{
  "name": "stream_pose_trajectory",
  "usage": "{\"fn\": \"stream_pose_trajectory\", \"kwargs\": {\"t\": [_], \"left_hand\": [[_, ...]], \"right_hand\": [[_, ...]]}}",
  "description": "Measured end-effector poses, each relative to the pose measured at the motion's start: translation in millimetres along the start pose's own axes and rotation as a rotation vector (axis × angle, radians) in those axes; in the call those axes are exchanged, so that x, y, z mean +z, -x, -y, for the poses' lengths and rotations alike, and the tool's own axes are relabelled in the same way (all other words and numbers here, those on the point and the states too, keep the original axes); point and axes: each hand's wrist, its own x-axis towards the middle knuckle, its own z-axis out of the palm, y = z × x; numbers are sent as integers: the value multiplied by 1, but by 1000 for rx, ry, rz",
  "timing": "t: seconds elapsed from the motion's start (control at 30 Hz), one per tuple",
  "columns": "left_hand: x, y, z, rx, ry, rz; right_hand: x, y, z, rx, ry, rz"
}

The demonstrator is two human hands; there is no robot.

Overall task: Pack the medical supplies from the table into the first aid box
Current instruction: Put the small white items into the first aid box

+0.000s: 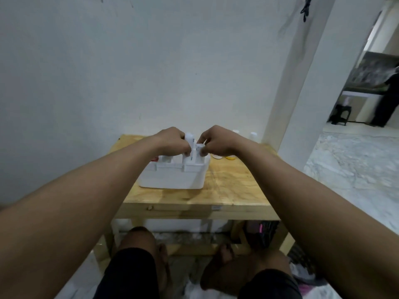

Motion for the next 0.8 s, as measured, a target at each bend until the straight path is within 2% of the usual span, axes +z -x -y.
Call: {"fn": "stream_pose_trajectory", "kwargs": {"t": [0.27, 0.63, 0.8], "left_hand": [[-2, 0, 4, 9, -53, 52], [-2, -2, 0, 19, -294, 90], [-5, -5, -5, 37, -319, 154]], "right_hand": [[10, -7, 1, 26, 61, 66], [12, -11, 2, 22, 87, 97], [9, -8, -1, 5, 73, 98]]}}
